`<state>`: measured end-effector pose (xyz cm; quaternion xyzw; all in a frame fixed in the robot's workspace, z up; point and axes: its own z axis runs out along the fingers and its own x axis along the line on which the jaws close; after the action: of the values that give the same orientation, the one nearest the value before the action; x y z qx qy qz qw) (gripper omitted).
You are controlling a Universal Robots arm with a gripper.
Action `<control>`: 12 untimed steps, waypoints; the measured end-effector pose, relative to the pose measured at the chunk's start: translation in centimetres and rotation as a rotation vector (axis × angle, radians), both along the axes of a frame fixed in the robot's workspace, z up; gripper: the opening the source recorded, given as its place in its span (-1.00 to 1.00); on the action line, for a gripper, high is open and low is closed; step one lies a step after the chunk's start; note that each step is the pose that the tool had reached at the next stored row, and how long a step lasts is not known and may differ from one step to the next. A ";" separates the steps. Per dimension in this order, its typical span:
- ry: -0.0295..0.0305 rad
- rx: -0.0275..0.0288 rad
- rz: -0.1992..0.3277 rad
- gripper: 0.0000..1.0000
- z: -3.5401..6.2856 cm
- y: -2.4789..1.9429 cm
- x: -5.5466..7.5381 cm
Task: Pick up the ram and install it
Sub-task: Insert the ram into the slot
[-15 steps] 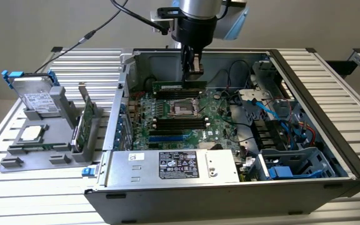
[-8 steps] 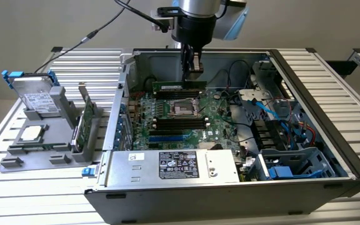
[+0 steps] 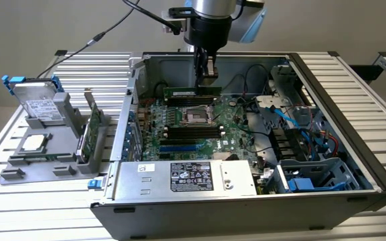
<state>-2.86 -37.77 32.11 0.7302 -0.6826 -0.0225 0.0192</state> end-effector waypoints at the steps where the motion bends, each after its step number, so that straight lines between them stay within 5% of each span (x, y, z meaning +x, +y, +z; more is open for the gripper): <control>1: 0.0000 0.0000 0.000 -0.73 0.00 0.00 0.0; 5: 0.0001 -0.0011 0.000 -0.73 -1.38 -0.05 0.0; 12: 0.0000 -0.0012 0.000 -0.73 -2.65 -0.77 0.2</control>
<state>-2.65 -38.54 29.46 0.7302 -0.6826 -0.0221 0.0197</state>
